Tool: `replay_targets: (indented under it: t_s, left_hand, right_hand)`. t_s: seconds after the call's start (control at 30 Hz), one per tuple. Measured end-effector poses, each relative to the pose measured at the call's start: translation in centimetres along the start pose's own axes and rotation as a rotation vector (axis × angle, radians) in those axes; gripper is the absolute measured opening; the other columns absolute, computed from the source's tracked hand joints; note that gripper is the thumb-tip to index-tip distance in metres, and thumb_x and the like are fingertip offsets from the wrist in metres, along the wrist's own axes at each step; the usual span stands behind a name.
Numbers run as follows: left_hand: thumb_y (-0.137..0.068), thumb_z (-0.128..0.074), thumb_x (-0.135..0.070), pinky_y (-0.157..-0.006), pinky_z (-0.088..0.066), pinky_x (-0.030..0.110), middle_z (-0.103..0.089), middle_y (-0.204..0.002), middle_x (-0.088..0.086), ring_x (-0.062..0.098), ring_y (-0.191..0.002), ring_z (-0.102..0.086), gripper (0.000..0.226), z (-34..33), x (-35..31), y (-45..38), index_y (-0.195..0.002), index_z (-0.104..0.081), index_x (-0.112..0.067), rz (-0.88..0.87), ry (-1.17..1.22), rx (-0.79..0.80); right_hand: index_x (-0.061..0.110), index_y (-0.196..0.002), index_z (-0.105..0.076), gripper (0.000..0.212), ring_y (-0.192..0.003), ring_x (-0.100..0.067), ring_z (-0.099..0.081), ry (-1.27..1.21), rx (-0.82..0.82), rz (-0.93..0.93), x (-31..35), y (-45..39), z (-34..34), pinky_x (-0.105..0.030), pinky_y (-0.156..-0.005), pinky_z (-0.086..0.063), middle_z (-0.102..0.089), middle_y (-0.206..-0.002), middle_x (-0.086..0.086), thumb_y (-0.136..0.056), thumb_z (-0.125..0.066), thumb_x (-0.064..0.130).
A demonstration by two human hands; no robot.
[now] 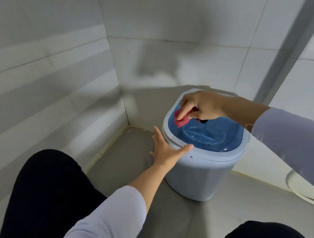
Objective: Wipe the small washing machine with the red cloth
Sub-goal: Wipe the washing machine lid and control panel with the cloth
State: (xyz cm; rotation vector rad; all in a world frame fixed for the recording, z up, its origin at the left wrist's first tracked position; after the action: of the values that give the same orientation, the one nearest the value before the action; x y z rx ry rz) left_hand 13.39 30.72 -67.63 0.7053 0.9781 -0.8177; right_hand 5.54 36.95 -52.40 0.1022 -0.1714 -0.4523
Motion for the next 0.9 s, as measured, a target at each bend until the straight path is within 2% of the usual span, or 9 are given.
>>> replay_targets:
  t_s: [0.1,0.2,0.27,0.37,0.47,0.53,0.6,0.73,0.9]
  left_hand:
    - [-0.06,-0.081,-0.058,-0.116,0.006,0.057,0.01,-0.162,-0.001,0.018,-0.149,0.005,0.139,-0.1,0.5,-0.2,-0.148,0.024,-0.03,0.007,0.014,-0.001]
    - [-0.057,-0.082,-0.059,-0.116,0.006,0.059,0.008,-0.162,-0.003,0.018,-0.149,0.004,0.142,-0.3,0.6,-0.4,-0.148,0.024,-0.03,0.005,0.007,0.01]
    - [-0.052,-0.081,-0.062,-0.115,0.005,0.06,0.006,-0.161,-0.005,0.017,-0.149,0.004,0.145,-0.5,0.6,-0.5,-0.148,0.023,-0.03,-0.001,0.004,0.018]
    - [-0.038,-0.076,-0.074,-0.115,-0.007,0.062,-0.005,-0.159,-0.008,0.018,-0.149,-0.004,0.152,-0.5,0.5,-0.5,-0.148,0.02,-0.032,0.007,-0.011,0.03]
    - [-0.028,-0.073,-0.084,-0.113,-0.017,0.061,-0.015,-0.155,-0.004,0.021,-0.147,-0.014,0.15,-0.5,0.7,-0.7,-0.148,0.004,-0.037,0.014,-0.011,0.025]
    - [-0.029,-0.073,-0.082,-0.113,-0.016,0.062,-0.013,-0.156,-0.005,0.021,-0.147,-0.014,0.15,-0.5,0.7,-0.7,-0.149,0.005,-0.034,0.019,-0.027,0.031]
    - [-0.032,-0.074,-0.077,-0.113,-0.013,0.063,-0.011,-0.156,-0.005,0.021,-0.148,-0.012,0.15,-0.8,1.0,-0.7,-0.15,0.008,-0.031,0.033,-0.039,0.047]
    - [-0.029,-0.075,-0.078,-0.112,-0.02,0.061,-0.021,-0.153,-0.003,0.018,-0.146,-0.013,0.142,-0.5,1.0,-1.0,-0.146,-0.008,-0.034,0.029,-0.04,0.015]
    - [-0.03,-0.076,-0.078,-0.111,-0.023,0.061,-0.032,-0.145,-0.009,0.016,-0.146,-0.01,0.131,-0.7,1.2,-1.3,-0.139,-0.019,-0.033,0.013,-0.039,0.024]
  right_hand:
    - [0.041,-0.108,-0.07,0.036,-0.109,-0.015,-0.052,0.087,0.011,0.144,1.5,-0.2,-1.4,-0.029,-0.09,-0.042,-0.056,-0.12,0.01,-0.09,-0.057,0.012]
    - [0.042,-0.108,-0.07,0.041,-0.115,-0.014,-0.047,0.189,0.055,0.263,3.1,-0.2,-2.8,-0.028,-0.089,-0.042,-0.055,-0.125,0.012,-0.09,-0.053,0.009]
    - [0.043,-0.107,-0.07,0.045,-0.114,-0.013,-0.044,0.262,0.101,0.317,3.7,-0.3,-3.8,-0.03,-0.09,-0.044,-0.053,-0.127,0.015,-0.09,-0.051,0.007]
    - [0.044,-0.107,-0.069,0.047,-0.107,-0.016,-0.042,0.348,0.141,0.37,3.5,-0.3,-4.8,-0.035,-0.088,-0.046,-0.052,-0.129,0.018,-0.089,-0.05,0.006]
    - [0.045,-0.106,-0.069,0.048,-0.104,-0.019,-0.044,0.365,0.142,0.409,3.3,-0.4,-5.3,-0.038,-0.086,-0.047,-0.053,-0.128,0.017,-0.087,-0.051,0.005]
    - [0.045,-0.106,-0.07,0.048,-0.104,-0.02,-0.045,0.367,0.146,0.431,3.3,-0.4,-5.7,-0.038,-0.087,-0.046,-0.053,-0.128,0.016,-0.086,-0.052,0.004]
    - [0.043,-0.106,-0.07,0.046,-0.102,-0.017,-0.043,0.358,0.162,0.439,3.3,-0.5,-6.1,-0.034,-0.088,-0.044,-0.052,-0.128,0.015,-0.087,-0.052,0.006]
    - [0.043,-0.105,-0.071,0.027,-0.093,-0.008,-0.028,0.343,0.196,0.448,3.3,-0.5,-6.7,-0.025,-0.085,-0.037,-0.051,-0.128,0.017,-0.088,-0.061,0.026]
    - [0.041,-0.095,-0.074,0.019,-0.091,-0.006,-0.029,0.299,0.129,0.429,3.5,-1.1,-6.8,-0.034,-0.084,-0.046,-0.055,-0.123,0.02,-0.084,-0.066,0.027]
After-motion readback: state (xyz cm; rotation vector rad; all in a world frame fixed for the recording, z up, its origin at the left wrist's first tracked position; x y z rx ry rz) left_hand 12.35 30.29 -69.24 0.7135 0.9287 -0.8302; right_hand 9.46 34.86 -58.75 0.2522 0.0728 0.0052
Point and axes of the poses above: each hand's wrist, its own y-axis away from the middle knuckle, its own z-axis out of the back of the hand, x = y × z, the point moved 10 cm from there along -y, towards the middle knuckle
